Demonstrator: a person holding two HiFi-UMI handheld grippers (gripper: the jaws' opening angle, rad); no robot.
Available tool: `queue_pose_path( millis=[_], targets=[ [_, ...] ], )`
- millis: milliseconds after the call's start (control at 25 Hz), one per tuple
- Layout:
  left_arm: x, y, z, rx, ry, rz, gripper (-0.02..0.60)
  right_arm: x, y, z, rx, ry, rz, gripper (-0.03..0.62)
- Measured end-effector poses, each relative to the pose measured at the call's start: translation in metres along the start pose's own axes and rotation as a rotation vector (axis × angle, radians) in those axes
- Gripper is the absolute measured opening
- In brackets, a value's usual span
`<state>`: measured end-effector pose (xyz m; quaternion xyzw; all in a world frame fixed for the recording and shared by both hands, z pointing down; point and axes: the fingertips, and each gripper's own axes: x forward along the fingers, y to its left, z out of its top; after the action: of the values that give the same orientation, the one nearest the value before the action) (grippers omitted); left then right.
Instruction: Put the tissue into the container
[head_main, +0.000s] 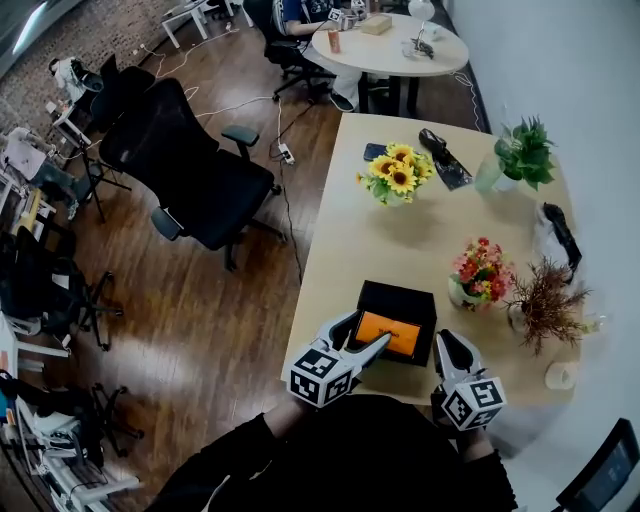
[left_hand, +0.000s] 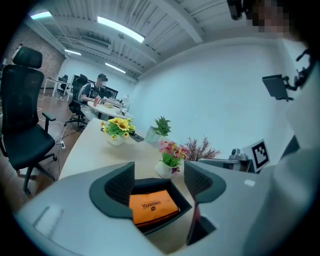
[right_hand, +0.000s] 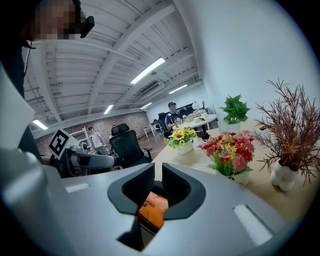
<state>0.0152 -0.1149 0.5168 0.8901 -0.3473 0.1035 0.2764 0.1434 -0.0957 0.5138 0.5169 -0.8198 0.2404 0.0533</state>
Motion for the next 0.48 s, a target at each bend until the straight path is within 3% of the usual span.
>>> queue_pose_path(
  millis=[200, 480],
  targets=[
    [-0.007, -0.003, 0.005, -0.009, -0.049, -0.002, 0.208, -0.004, 0.000, 0.002, 0.009, -0.002, -0.013, 0.048],
    [-0.008, -0.001, -0.009, 0.003, -0.020, 0.017, 0.146, -0.007, -0.004, 0.000, 0.016, -0.014, -0.021, 0.048]
  ],
)
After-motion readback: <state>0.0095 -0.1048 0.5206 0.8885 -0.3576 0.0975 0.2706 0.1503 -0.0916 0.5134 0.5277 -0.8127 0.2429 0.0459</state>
